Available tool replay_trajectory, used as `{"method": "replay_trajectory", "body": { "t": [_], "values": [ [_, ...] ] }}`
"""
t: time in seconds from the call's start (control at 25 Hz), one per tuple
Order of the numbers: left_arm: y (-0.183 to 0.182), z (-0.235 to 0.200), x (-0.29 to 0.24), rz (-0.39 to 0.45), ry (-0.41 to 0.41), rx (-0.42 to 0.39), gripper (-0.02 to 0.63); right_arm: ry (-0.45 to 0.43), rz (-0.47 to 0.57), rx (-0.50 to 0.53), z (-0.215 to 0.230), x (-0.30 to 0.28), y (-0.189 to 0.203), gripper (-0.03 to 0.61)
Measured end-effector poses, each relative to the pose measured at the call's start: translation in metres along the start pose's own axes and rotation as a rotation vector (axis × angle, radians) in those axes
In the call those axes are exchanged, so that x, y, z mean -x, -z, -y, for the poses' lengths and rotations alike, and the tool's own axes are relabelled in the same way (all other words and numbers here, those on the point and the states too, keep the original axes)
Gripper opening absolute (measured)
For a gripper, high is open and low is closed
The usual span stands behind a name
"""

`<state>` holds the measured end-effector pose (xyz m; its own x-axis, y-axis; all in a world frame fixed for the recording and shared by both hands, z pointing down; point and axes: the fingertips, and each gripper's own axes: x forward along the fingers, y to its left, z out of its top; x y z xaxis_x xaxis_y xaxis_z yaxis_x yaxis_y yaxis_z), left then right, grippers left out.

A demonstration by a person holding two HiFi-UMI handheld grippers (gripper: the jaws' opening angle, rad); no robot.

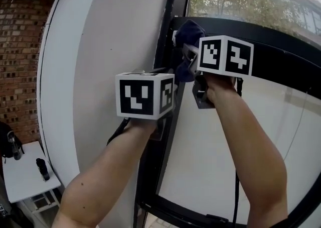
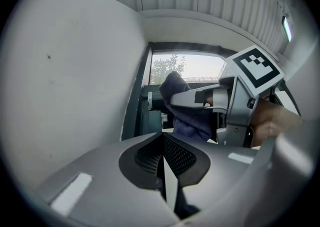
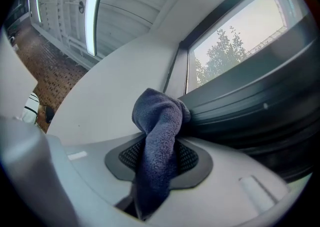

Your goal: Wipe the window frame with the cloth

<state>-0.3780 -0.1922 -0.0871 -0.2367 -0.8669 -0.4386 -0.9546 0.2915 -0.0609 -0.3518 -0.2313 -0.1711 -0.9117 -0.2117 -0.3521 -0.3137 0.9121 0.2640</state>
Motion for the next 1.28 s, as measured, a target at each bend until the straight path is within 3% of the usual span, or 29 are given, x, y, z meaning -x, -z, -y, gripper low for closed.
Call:
{"method": "replay_trajectory", "body": {
  "t": [0.56, 0.72, 1.28],
  "values": [
    [-0.002, 0.054, -0.026, -0.007, 0.091, 0.048, -0.006, 0.091, 0.009, 0.02, 0.05, 0.072, -0.015, 0.126],
    [-0.011, 0.072, -0.031, 0.011, 0.11, 0.029, -0.006, 0.135, 0.003, 0.027, 0.07, 0.094, -0.016, 0.126],
    [-0.007, 0.159, -0.054, -0.007, 0.252, 0.113, -0.006, 0.257, -0.013, 0.053, 0.125, 0.176, -0.029, 0.126]
  ]
}}
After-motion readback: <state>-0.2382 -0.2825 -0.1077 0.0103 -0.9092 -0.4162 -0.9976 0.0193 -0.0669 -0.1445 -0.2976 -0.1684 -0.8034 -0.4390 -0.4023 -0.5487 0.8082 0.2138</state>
